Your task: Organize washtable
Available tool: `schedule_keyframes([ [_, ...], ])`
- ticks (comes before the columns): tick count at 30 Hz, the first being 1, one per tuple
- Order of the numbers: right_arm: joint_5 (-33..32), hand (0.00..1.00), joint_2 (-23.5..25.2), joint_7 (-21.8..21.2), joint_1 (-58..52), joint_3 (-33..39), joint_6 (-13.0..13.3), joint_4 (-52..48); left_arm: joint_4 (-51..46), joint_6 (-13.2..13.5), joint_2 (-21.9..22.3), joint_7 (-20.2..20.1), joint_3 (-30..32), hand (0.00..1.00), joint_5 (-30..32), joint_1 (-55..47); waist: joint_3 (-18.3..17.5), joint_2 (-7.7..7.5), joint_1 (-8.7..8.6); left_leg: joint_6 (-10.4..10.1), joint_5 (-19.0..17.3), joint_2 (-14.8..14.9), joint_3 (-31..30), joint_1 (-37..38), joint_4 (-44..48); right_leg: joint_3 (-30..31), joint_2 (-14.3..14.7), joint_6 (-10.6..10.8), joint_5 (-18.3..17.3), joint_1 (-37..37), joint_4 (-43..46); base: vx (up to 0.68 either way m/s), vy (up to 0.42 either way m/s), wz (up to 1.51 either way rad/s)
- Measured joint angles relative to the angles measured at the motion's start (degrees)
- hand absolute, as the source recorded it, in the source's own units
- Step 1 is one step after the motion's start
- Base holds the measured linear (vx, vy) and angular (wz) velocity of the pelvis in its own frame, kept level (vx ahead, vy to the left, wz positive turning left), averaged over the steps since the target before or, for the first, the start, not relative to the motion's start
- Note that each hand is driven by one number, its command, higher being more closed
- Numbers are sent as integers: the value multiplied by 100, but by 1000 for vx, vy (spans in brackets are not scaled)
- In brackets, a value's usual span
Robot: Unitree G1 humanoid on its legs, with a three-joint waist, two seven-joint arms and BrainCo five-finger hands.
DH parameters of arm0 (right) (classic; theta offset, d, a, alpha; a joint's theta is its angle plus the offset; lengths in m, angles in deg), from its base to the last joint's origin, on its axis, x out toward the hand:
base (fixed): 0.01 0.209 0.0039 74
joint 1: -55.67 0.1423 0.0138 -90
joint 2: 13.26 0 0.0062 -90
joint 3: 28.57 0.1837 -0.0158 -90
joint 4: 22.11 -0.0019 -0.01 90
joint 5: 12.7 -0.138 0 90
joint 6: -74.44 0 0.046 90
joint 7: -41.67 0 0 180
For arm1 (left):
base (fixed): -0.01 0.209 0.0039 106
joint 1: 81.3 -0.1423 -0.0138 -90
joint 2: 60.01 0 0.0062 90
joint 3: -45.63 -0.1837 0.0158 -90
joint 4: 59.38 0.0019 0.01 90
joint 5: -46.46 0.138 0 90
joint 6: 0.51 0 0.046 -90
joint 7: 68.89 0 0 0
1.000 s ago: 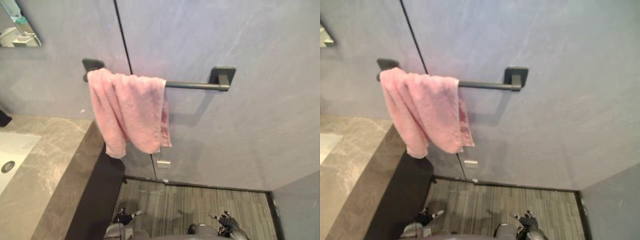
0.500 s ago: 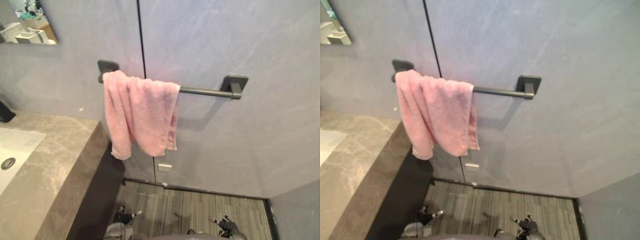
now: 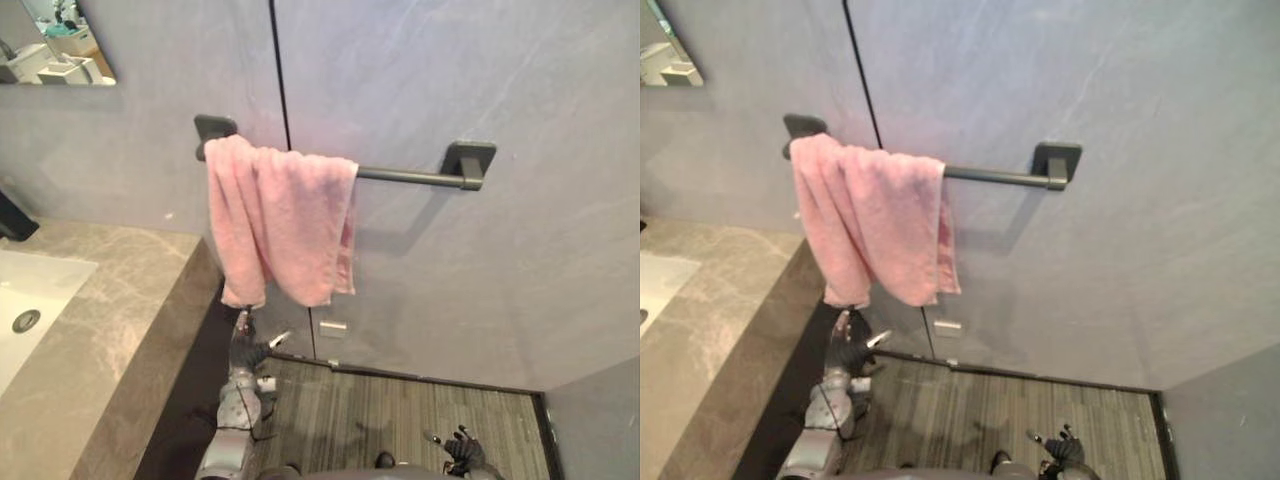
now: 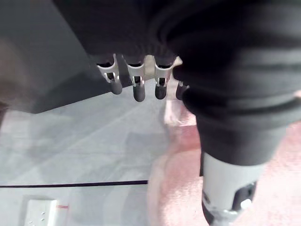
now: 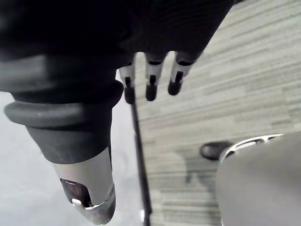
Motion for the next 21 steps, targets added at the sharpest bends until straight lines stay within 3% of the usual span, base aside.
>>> schedule_keyframes([
  [4,0,0,5,108,-95,-230,7,-187,-661,-10,2,428,10,0,590,-104,-11,-25,0,-3,-3,2,62,101,-77,25,14,11,19,80,-89,23,4,-5],
  [10,-4,0,18,120,-203,-445,21,-417,-1285,-13,111,763,152,0,1013,-227,-21,-40,10,1,-25,3,171,148,-98,109,14,19,25,76,-98,3,4,-8],
  [21,-8,0,153,118,-372,-512,16,-662,-1535,-15,392,760,195,0,556,-422,-94,-86,25,2,-98,50,208,124,54,121,-10,37,34,102,-88,-8,-1,-2],
])
